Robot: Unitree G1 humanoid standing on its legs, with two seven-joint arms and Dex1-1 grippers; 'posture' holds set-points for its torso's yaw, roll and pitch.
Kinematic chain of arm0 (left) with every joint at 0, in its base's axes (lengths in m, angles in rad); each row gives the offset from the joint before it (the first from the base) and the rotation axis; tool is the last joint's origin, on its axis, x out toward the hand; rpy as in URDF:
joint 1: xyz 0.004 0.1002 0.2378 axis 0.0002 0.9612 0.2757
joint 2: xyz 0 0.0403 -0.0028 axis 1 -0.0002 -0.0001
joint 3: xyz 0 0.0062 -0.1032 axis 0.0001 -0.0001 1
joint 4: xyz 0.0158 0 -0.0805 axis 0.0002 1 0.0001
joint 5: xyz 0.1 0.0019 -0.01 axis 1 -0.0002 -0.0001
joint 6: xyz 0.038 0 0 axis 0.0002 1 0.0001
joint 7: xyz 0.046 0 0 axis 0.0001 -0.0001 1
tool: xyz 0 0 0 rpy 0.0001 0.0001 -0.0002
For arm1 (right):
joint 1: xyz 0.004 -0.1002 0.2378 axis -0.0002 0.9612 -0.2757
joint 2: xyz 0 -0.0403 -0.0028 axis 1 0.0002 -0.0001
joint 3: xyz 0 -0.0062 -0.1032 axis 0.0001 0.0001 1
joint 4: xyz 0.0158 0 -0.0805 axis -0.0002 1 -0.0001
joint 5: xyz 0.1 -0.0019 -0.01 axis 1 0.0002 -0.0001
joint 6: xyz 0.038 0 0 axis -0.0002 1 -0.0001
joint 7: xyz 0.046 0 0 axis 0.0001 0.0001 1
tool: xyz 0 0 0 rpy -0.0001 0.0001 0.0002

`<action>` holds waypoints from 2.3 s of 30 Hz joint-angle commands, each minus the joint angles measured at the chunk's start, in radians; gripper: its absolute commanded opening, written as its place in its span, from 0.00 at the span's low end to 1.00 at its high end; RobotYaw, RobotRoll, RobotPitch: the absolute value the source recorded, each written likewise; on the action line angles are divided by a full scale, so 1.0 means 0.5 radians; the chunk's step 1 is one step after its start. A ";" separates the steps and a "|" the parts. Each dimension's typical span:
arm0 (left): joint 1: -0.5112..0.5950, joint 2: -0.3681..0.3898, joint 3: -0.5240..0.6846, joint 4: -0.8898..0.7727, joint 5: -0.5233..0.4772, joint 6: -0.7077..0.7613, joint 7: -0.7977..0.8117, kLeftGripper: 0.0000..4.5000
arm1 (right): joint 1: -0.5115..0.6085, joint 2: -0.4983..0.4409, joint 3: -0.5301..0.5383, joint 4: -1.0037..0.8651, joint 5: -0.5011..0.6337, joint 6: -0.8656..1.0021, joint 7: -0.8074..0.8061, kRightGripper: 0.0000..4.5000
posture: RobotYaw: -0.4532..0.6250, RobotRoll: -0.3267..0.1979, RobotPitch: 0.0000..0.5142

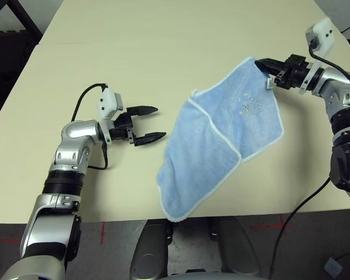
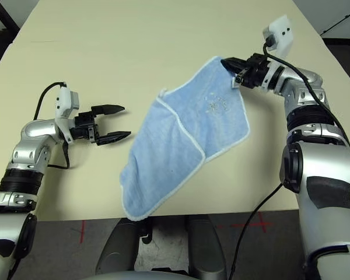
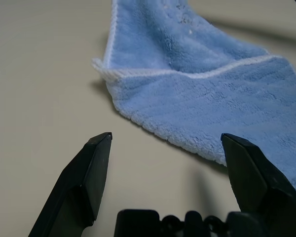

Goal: Fold the towel and set it aside.

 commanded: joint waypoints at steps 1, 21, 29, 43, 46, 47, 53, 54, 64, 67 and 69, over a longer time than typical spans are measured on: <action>-0.019 -0.034 -0.028 0.063 0.031 -0.038 0.000 1.00 | 0.252 -0.043 0.078 -0.285 0.003 -0.122 0.163 0.01 | 0.46 0.62 0.37; -0.017 -0.081 -0.055 0.072 0.028 -0.044 -0.008 1.00 | 0.923 -0.325 0.323 -1.358 0.089 0.220 0.420 0.41 | 0.45 0.62 0.34; -0.024 -0.083 -0.063 0.078 0.030 -0.045 -0.013 1.00 | 0.784 -0.327 0.354 -1.242 0.087 0.236 0.448 0.99 | 0.45 0.62 0.33; -0.008 -0.055 -0.060 0.047 0.021 0.006 -0.026 1.00 | 0.216 -0.209 0.635 -0.248 -0.322 -0.341 0.455 0.99 | 0.47 0.62 0.37; 0.016 -0.033 -0.052 0.015 0.017 0.027 -0.030 1.00 | 0.136 -0.155 0.652 -0.092 -0.361 -0.426 0.446 0.99 | 0.48 0.62 0.37; 0.022 -0.026 -0.051 0.007 0.016 0.032 -0.030 1.00 | 0.113 -0.135 0.653 -0.049 -0.373 -0.451 0.435 0.99 | 0.48 0.62 0.37; 0.029 0.001 -0.041 -0.025 0.010 0.065 -0.031 1.00 | 0.045 -0.073 0.637 0.068 -0.397 -0.524 0.452 0.63 | 0.49 0.62 0.37; 0.029 0.005 -0.041 -0.026 0.011 0.067 -0.032 1.00 | 0.040 -0.070 0.630 0.070 -0.391 -0.523 0.462 0.55 | 0.49 0.62 0.37; -0.006 0.020 -0.053 0.027 0.020 0.069 -0.058 1.00 | 0.056 -0.157 0.540 -0.024 -0.287 -0.465 0.561 0.00 | 0.47 0.62 0.33; -0.023 0.017 -0.057 0.052 0.027 0.068 -0.068 1.00 | 0.094 -0.190 0.497 -0.103 -0.240 -0.409 0.579 0.00 | 0.47 0.62 0.32; -0.035 0.016 -0.060 0.067 0.030 0.070 -0.073 1.00 | 0.127 -0.207 0.469 -0.163 -0.208 -0.367 0.573 0.00 | 0.46 0.62 0.31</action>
